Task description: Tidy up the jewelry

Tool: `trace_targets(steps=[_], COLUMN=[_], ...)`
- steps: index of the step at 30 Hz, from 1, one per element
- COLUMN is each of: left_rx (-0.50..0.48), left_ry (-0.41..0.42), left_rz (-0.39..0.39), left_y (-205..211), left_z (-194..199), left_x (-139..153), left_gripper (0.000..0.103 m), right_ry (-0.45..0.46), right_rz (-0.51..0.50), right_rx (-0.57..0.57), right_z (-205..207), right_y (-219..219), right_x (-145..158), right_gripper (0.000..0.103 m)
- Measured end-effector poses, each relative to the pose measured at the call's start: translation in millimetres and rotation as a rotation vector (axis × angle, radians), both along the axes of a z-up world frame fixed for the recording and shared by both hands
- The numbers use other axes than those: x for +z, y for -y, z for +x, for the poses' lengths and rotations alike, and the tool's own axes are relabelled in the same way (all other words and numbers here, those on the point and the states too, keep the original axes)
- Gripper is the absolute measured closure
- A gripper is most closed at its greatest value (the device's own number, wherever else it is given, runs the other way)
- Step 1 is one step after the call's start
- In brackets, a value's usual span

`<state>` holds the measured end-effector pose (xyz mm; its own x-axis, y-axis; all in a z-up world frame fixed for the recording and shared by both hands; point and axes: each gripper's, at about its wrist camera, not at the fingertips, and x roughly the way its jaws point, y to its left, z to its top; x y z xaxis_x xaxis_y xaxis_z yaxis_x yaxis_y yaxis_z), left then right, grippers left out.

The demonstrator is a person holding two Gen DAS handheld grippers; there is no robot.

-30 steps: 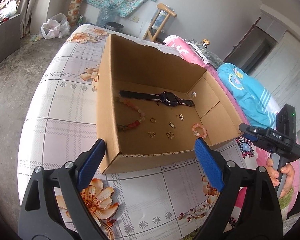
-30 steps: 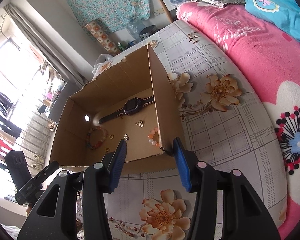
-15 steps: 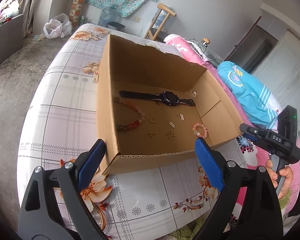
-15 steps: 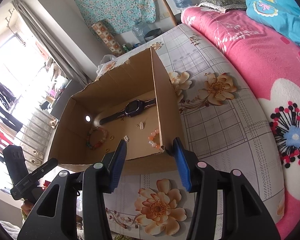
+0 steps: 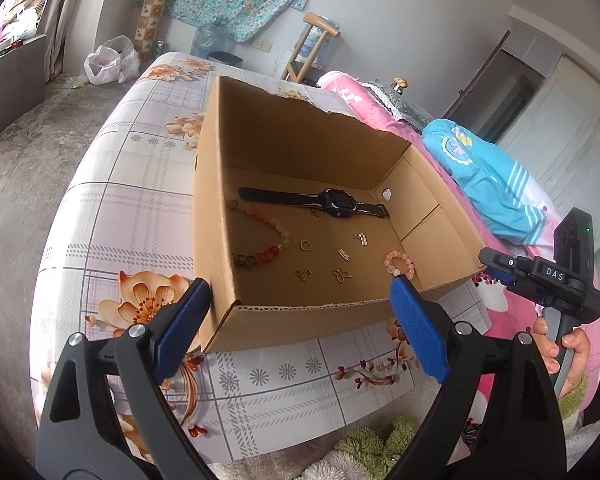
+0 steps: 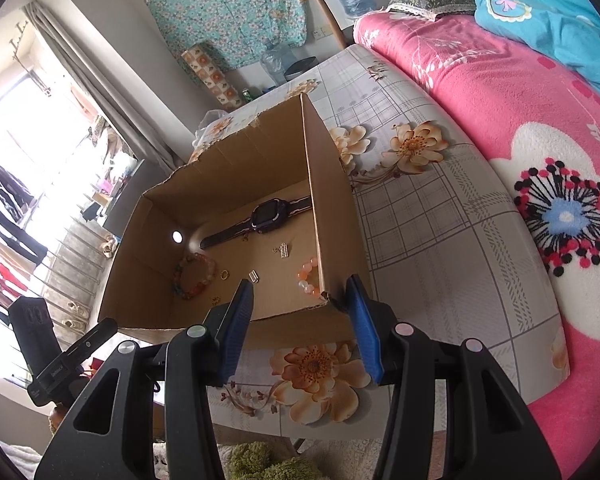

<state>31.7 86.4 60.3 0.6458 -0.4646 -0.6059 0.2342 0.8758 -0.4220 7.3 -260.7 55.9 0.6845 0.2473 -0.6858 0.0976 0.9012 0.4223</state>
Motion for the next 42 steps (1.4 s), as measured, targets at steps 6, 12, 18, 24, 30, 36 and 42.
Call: trace_targets(steps=[6,12,18,24,30,36,42], left_rx=[0.036,0.140,0.144,0.212,0.287,0.304,0.334], left_ry=[0.091,0.219,0.265,0.295,0.307,0.198,0.034], left_rz=[0.113,0.209,0.179,0.224,0.299,0.323,0.326], left_y=[7.0,9.1,13.1,21.9,30.5,29.0,20.1], left_z=[-18.6,-53.2,-69.6,-74.9,-76.3,-65.9,-54.2], left_x=[9.2,32.2,58.4,74.0,76.8,71.7,52.6], left_gripper=[0.016,0.012,0.008,0.008,0.008,0.008,0.008], right_ry=[0.020,0.101,0.249,0.371,0.327,0.308,0.194], right_rz=[0.059,-0.075,-0.229,-0.337,-0.304,-0.367,-0.464], right_rx=[-0.016,-0.122,-0.104,-0.059,-0.036,-0.037,0.002], right_z=[-12.8,-43.5,-65.2,-74.8,-65.6,-60.7,-47.8], right_y=[8.8,10.3,-22.8,-63.4,-91.8,-113.0,-132.1], right_x=[-1.7,17.9,53.5,77.4,67.6,66.0,50.8], right_gripper=[0.055,0.038,0.018,0.007,0.006,0.006,0.006])
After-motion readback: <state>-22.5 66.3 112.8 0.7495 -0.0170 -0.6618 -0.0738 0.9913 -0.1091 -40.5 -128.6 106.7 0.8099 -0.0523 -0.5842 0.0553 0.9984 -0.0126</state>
